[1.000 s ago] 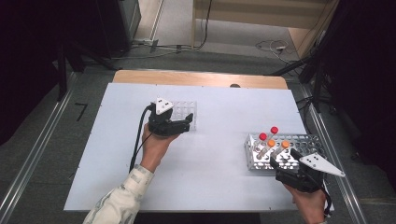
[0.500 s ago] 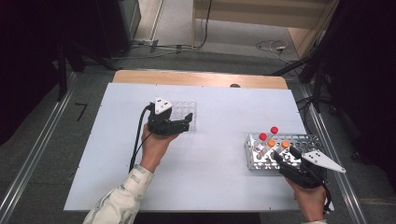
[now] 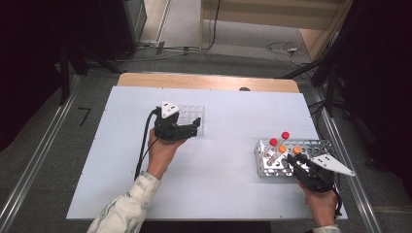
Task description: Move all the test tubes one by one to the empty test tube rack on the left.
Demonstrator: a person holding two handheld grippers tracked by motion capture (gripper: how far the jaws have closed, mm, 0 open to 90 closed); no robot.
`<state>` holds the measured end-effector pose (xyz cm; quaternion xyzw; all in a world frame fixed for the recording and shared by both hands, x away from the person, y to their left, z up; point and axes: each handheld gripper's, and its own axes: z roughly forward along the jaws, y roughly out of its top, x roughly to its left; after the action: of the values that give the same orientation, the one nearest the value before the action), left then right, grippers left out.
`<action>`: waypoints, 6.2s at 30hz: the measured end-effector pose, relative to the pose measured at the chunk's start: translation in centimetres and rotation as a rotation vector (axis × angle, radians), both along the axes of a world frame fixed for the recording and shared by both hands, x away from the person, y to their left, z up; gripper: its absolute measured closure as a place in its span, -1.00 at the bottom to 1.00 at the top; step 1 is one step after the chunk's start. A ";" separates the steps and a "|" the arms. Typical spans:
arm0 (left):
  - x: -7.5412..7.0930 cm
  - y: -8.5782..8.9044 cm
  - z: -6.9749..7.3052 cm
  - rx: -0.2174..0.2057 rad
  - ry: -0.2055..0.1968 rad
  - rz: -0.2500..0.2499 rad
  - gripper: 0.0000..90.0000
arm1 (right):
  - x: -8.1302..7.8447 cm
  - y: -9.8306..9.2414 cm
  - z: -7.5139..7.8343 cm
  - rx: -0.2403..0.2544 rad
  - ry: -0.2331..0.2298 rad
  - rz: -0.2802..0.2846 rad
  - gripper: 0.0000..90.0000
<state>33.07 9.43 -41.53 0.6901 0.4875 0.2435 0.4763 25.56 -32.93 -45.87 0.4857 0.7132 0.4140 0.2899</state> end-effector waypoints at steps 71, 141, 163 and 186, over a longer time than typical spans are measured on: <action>-0.8 -0.5 0.4 -0.040 -0.002 -0.046 -0.71 | 0.5 13.3 3.8 0.018 -0.064 0.322 0.60; -2.8 -3.5 0.5 -0.027 -0.040 -0.240 0.55 | 4.4 20.6 1.7 0.021 0.036 0.375 0.16; -0.9 1.2 3.9 -0.024 -0.087 -0.094 0.55 | 2.6 18.6 2.9 0.051 0.022 0.408 0.06; 2.8 2.0 3.4 0.027 -0.071 -0.004 0.55 | 2.4 18.0 3.0 0.062 0.014 0.399 0.04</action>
<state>35.83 11.46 -38.11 0.6883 0.4655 0.2737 0.4843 28.01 -14.95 -42.82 0.3463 0.7843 0.4814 0.1822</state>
